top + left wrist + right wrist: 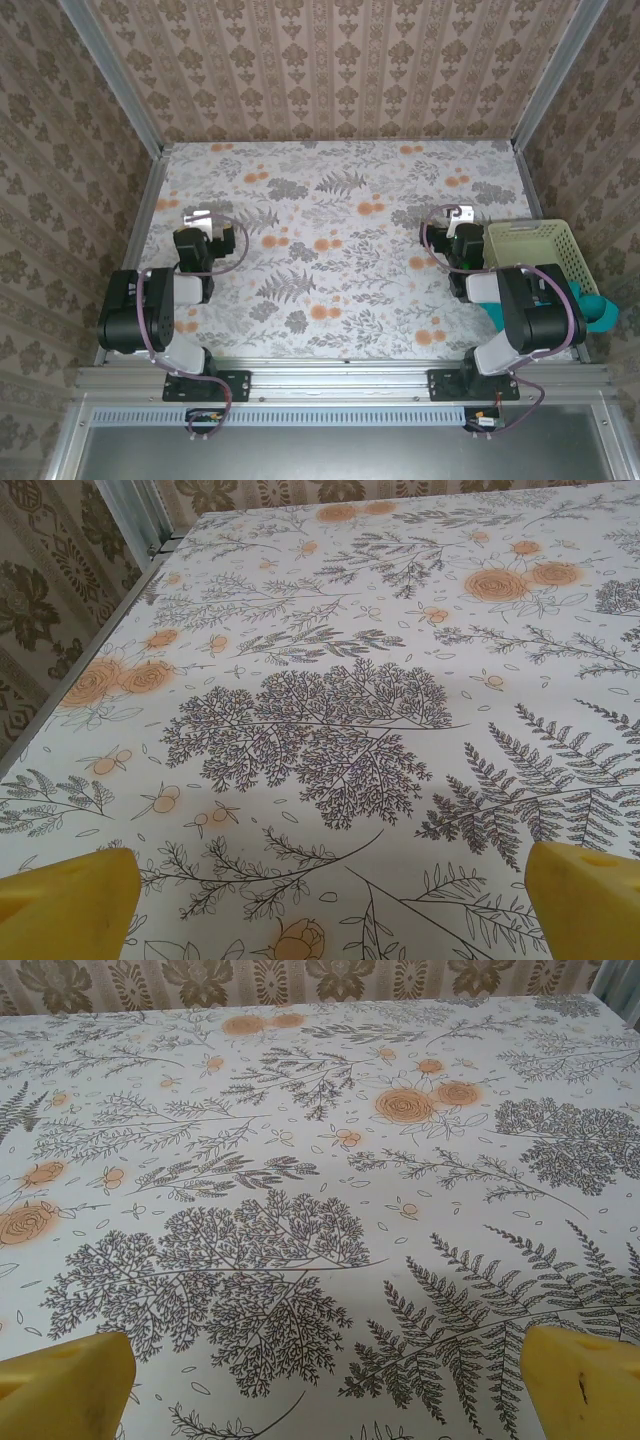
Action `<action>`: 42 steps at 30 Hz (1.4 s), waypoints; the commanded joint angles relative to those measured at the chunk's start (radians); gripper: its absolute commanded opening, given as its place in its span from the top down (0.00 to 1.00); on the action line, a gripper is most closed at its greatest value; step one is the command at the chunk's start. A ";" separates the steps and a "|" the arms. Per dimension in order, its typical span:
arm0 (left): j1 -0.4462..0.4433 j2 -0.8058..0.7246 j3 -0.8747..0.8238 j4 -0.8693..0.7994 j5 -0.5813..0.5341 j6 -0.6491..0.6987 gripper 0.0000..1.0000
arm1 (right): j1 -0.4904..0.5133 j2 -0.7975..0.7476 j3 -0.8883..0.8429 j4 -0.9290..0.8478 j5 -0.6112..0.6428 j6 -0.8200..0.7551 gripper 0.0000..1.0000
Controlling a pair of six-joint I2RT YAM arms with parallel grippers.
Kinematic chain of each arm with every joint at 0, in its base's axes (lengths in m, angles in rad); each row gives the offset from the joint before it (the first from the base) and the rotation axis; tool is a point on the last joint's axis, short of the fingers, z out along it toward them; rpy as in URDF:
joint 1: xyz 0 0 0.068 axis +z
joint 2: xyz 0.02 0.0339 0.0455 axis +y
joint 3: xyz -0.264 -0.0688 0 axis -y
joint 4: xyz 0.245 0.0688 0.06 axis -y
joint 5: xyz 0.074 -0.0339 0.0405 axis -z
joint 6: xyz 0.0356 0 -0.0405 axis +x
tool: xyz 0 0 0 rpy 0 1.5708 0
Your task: Fold the inside-out t-shirt
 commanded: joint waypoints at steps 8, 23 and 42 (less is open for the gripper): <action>-0.006 -0.003 0.011 0.022 -0.004 0.013 0.00 | 0.003 -0.004 0.012 0.023 0.008 -0.010 0.00; -0.006 -0.003 0.011 0.023 -0.005 0.012 0.00 | 0.003 -0.005 0.012 0.023 0.009 -0.010 0.00; -0.047 -0.178 -0.026 -0.073 -0.006 0.061 0.00 | 0.037 -0.118 -0.005 -0.043 -0.057 -0.079 0.00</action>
